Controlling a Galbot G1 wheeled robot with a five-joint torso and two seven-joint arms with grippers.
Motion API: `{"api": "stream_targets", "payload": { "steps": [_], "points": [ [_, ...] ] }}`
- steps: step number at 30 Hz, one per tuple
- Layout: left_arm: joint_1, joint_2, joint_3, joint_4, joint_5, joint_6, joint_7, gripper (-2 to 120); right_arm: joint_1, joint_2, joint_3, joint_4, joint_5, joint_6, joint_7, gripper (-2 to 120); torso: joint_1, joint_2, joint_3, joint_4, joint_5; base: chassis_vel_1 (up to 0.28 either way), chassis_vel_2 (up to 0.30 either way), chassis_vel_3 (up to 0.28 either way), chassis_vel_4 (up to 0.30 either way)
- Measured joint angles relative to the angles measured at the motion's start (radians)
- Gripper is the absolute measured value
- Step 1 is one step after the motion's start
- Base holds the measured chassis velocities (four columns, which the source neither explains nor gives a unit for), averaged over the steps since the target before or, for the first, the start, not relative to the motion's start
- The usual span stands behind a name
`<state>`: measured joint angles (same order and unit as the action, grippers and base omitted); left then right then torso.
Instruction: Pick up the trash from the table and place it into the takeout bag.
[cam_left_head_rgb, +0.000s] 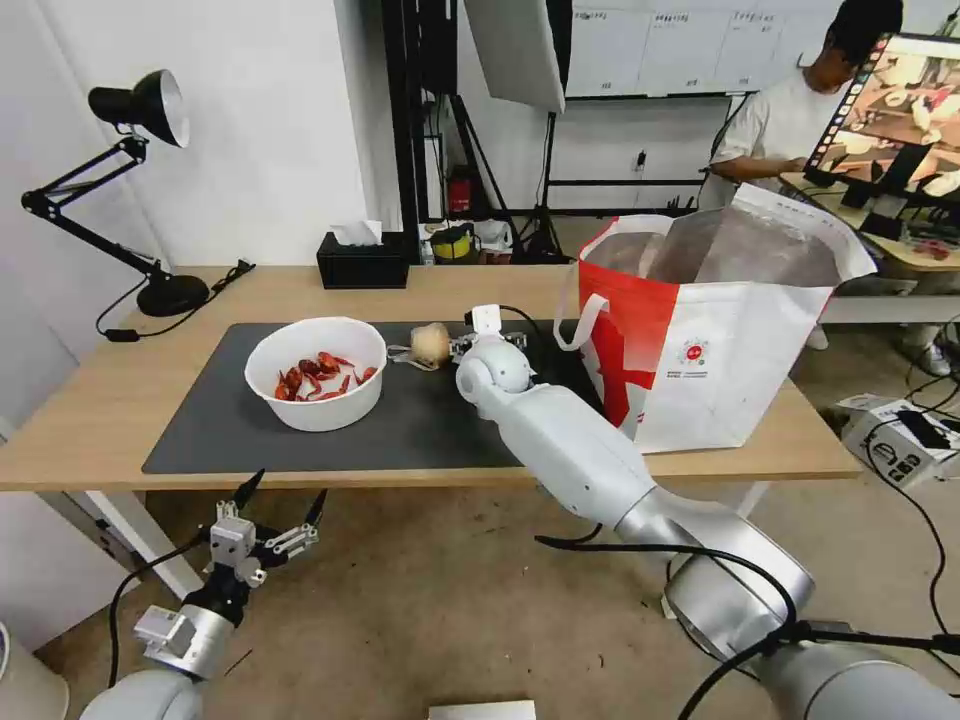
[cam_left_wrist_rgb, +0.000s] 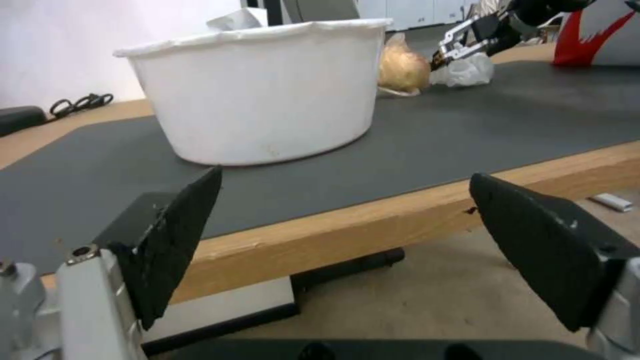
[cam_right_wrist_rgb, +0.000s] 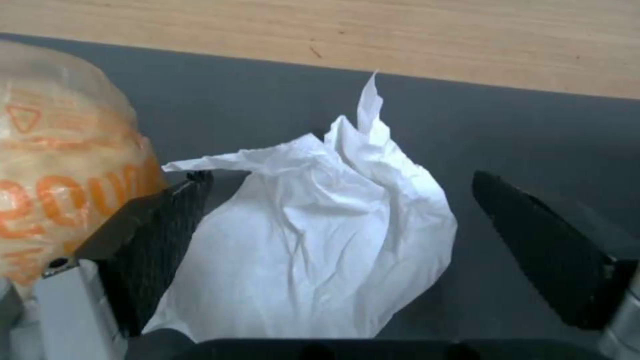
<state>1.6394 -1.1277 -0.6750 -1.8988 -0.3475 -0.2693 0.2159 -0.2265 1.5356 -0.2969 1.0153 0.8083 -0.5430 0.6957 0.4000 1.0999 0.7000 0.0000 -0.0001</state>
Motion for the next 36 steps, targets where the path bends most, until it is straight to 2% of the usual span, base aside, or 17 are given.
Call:
{"api": "stream_targets", "payload": {
  "steps": [19,23,25,26,29,30,36],
  "points": [
    [-0.016,0.002,0.015,0.006,0.000,-0.003,-0.001,100,-0.031,-0.009,0.001,0.011,0.003,-0.018,0.013,98,0.000,0.000,0.000,0.0001,0.0002,0.000,0.000,0.000,0.000],
    [-0.018,0.003,0.016,0.005,0.000,-0.003,-0.005,100,-0.038,-0.017,0.003,0.021,0.007,-0.018,0.013,88,0.000,0.000,0.000,0.0003,0.0003,0.000,0.000,0.000,0.000],
    [-0.018,0.003,0.017,0.005,0.000,-0.003,-0.005,100,-0.040,-0.022,0.003,0.027,0.009,-0.017,0.012,78,0.000,0.000,0.000,0.0003,0.0002,0.000,0.000,0.000,0.000],
    [-0.018,0.003,0.017,0.005,0.000,-0.003,-0.005,100,-0.040,-0.022,0.003,0.027,0.009,-0.017,0.012,78,0.000,0.000,0.000,0.0003,0.0002,0.000,0.000,0.000,0.000],
    [-0.016,0.001,0.017,0.004,0.000,-0.003,-0.006,100,-0.040,-0.024,0.003,0.032,0.020,-0.017,0.012,62,0.000,0.000,0.000,0.0001,0.0002,0.000,0.000,0.000,0.000],
    [-0.016,0.001,0.017,0.004,0.000,-0.003,-0.006,100,-0.040,-0.024,0.003,0.032,0.020,-0.017,0.012,62,0.000,0.000,0.000,0.0001,0.0002,0.000,0.000,0.000,0.000],
    [-0.013,-0.002,0.015,0.001,0.001,-0.005,-0.007,100,-0.039,-0.025,0.003,0.038,0.035,-0.017,0.014,39,0.000,0.000,0.000,0.0000,0.0002,0.000,0.000,0.000,0.000]
  ]
}}
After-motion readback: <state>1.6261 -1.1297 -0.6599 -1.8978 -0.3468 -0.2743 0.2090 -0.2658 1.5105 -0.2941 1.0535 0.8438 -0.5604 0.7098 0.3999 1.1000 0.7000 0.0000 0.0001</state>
